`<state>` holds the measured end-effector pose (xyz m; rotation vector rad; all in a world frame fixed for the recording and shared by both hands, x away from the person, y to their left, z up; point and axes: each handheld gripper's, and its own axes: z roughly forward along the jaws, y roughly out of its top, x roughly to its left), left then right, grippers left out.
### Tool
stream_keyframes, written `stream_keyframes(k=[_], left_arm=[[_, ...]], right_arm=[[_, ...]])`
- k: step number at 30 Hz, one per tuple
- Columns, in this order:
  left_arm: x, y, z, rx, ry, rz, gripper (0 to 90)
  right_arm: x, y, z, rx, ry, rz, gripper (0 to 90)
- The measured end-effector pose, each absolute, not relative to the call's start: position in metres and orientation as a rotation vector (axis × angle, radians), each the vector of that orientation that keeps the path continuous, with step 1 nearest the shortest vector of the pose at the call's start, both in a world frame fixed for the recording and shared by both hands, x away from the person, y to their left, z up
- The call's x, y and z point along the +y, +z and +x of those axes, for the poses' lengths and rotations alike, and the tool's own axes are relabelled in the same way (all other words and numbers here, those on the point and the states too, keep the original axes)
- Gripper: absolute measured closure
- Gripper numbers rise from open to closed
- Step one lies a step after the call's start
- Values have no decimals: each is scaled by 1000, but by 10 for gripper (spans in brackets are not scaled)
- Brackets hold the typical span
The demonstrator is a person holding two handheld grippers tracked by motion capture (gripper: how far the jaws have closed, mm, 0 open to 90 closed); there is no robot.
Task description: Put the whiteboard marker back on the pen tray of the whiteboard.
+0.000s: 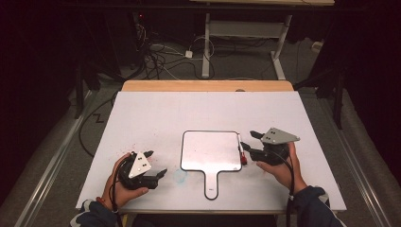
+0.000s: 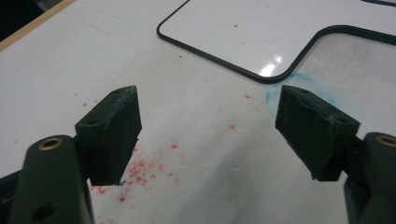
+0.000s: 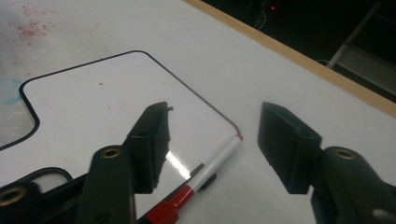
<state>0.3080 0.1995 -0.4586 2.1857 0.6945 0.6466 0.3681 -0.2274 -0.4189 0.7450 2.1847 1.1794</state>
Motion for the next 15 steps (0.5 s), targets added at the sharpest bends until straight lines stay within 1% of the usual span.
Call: stream_keyframes(k=[6,8,11,15], left_arm=[[199,-459,309,703,651,2188,211],[200,-459,309,703,654,2192,211],[200,-459,306,712,647,2192,211],[199,-458,305,706,653,2185,211]], right_arm=[[-244,-418,352,2128,1197,752,310],[-250,-421,346,2097,1198,759,254],[-258,-427,336,2068,1200,780,207],[-271,-438,322,2039,1220,834,184]])
